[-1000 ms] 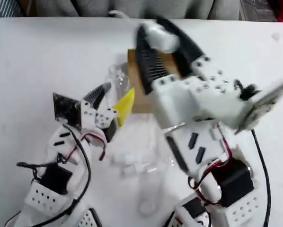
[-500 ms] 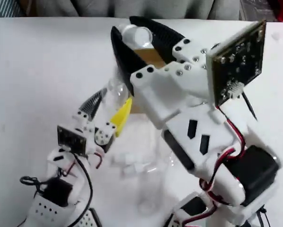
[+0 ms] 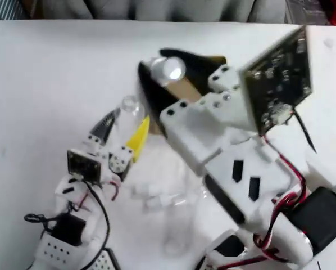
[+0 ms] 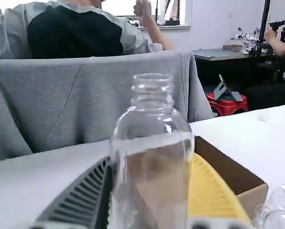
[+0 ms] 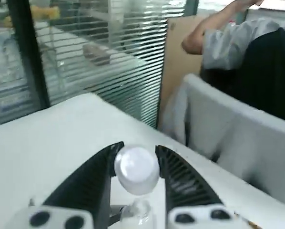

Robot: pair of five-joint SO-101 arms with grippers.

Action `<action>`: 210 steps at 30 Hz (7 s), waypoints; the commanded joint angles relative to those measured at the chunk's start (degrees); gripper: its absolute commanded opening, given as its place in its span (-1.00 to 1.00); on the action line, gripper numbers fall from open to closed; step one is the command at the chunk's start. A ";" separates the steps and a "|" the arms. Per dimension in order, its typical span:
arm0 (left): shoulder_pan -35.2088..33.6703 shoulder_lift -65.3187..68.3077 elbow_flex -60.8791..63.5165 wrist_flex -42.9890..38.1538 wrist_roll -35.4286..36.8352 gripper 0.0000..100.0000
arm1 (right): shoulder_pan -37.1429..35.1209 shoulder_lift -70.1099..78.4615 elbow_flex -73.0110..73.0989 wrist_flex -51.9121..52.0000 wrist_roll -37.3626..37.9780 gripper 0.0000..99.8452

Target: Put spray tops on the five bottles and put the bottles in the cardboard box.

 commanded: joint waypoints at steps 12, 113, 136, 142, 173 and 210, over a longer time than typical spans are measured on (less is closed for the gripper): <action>-0.57 -0.92 0.18 -1.41 -0.62 -0.95 | -3.12 0.75 -0.97 2.77 0.26 -0.97; -0.75 -1.10 1.32 -1.93 -0.62 -0.95 | 1.10 -5.58 37.63 -12.53 -7.38 -0.97; -0.75 -1.10 1.49 -1.93 -0.62 -0.95 | -0.31 -5.76 45.71 -19.30 -7.38 -0.61; -0.75 -1.10 1.58 -1.93 -0.62 -0.95 | -0.22 -8.66 40.62 -18.24 -3.60 -0.52; -0.75 -1.10 1.58 -1.85 -0.62 -0.95 | 5.76 -9.01 46.42 -12.97 -1.85 -0.97; 0.13 -0.92 4.13 -1.93 -0.62 -0.95 | 40.84 23.60 50.29 -23.78 8.44 -0.73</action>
